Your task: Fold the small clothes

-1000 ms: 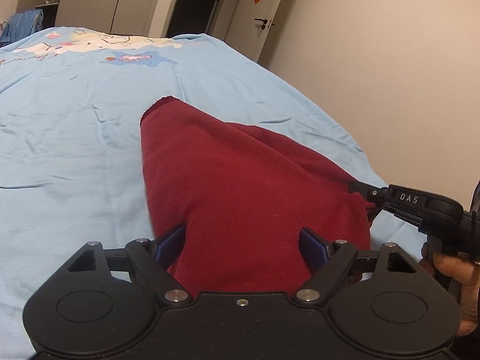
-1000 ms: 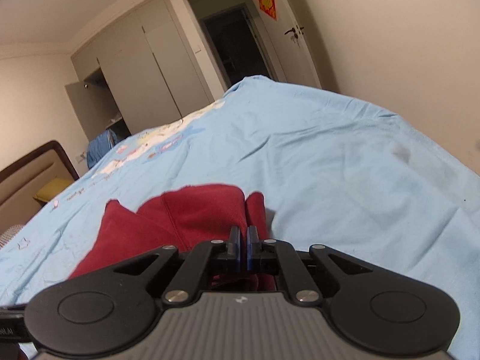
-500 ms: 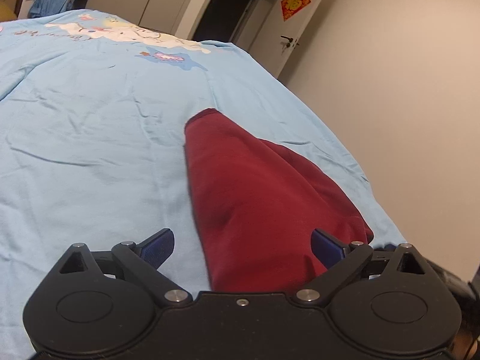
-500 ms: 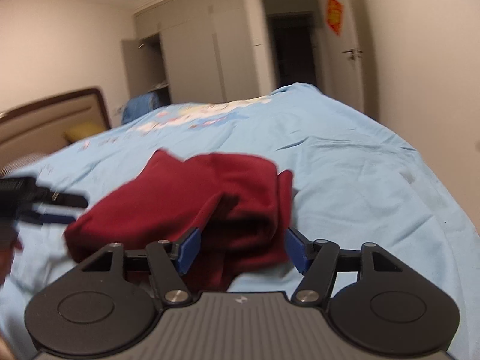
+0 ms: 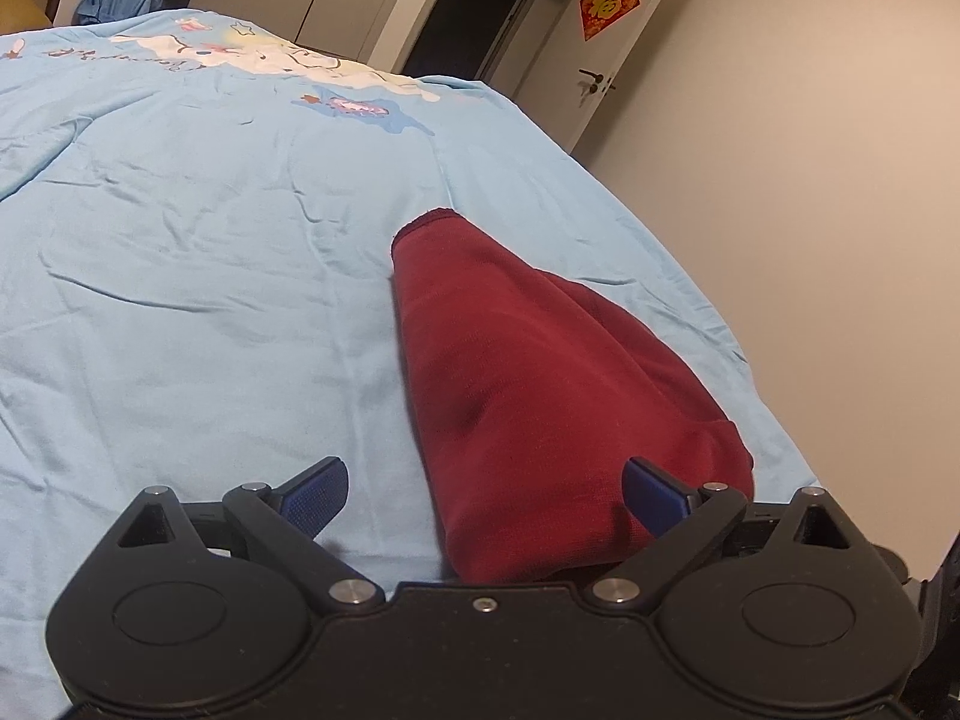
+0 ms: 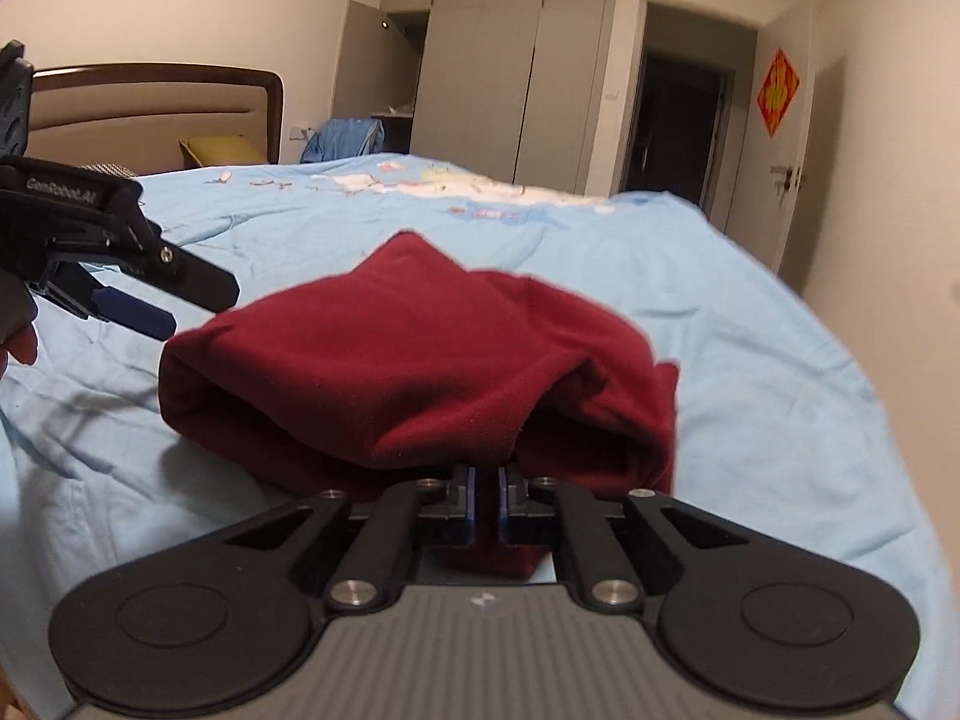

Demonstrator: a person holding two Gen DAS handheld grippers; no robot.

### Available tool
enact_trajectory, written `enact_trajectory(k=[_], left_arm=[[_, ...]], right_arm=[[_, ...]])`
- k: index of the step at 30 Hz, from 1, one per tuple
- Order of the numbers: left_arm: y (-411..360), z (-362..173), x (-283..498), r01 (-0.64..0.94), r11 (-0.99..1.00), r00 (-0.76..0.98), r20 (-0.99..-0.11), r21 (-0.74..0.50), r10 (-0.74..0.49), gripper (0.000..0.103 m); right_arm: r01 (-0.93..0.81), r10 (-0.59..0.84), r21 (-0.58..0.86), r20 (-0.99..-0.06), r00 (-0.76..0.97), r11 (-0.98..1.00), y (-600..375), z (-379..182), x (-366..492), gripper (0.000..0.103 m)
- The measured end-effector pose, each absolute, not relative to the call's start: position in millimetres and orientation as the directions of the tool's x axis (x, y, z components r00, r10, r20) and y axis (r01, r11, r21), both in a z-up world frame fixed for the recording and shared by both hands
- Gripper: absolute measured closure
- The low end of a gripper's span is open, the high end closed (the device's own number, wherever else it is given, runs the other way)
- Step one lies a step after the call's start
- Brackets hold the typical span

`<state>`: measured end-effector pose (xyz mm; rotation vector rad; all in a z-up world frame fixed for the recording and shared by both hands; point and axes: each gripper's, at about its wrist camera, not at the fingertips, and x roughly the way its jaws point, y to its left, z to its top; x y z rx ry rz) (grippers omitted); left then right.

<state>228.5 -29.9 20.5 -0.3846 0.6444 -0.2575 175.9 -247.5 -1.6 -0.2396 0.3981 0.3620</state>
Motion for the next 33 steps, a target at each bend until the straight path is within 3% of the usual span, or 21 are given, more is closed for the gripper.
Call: enact_trajectory(k=[4, 10, 14, 15, 16, 18, 23, 29, 33], left_arm=[[-31, 21, 227, 0.117, 0.897, 0.77, -0.531, -0.426, -0.353, 0.005], [-33, 10, 235, 0.085, 0.914, 0.729, -0.601, -0.397, -0.329, 0.005], [-32, -5, 236, 0.064, 0.919, 0.704, -0.635, -0.39, -0.318, 0.004], [-31, -6, 237, 0.062, 0.918, 0.702, -0.637, -0.391, -0.319, 0.004], [-32, -8, 237, 0.062, 0.919, 0.7, -0.639, -0.389, -0.318, 0.003], [-33, -10, 238, 0.063, 0.923, 0.698, -0.644, -0.38, -0.313, 0.003], [-29, -2, 237, 0.075, 0.916, 0.716, -0.618, -0.394, -0.325, 0.003], [-22, 14, 256, 0.046, 0.906, 0.773, -0.559, -0.421, -0.3, 0.003], [-26, 12, 276, 0.002, 0.914, 0.768, -0.585, -0.406, -0.261, 0.003]], right_arm=[[-0.328, 0.217, -0.272, -0.369, 0.904, 0.905, -249, 7, 162, 0.1], [-0.369, 0.215, -0.272, -0.463, 0.86, 0.889, -250, -13, 159, 0.1], [-0.35, 0.223, -0.206, -0.467, 0.856, 0.914, -261, -13, 158, 0.096], [-0.338, 0.22, -0.187, -0.465, 0.857, 0.923, -264, -11, 158, 0.091], [-0.323, 0.215, -0.168, -0.463, 0.86, 0.931, -269, -10, 159, 0.077], [-0.29, 0.202, -0.134, -0.454, 0.868, 0.948, -279, -6, 160, 0.06], [-0.222, 0.183, -0.047, -0.416, 0.891, 0.974, -304, 7, 172, 0.038], [-0.212, 0.251, 0.139, -0.394, 0.884, 0.967, -329, 22, 231, 0.037], [-0.233, 0.307, 0.219, -0.422, 0.853, 0.948, -326, 22, 288, 0.046]])
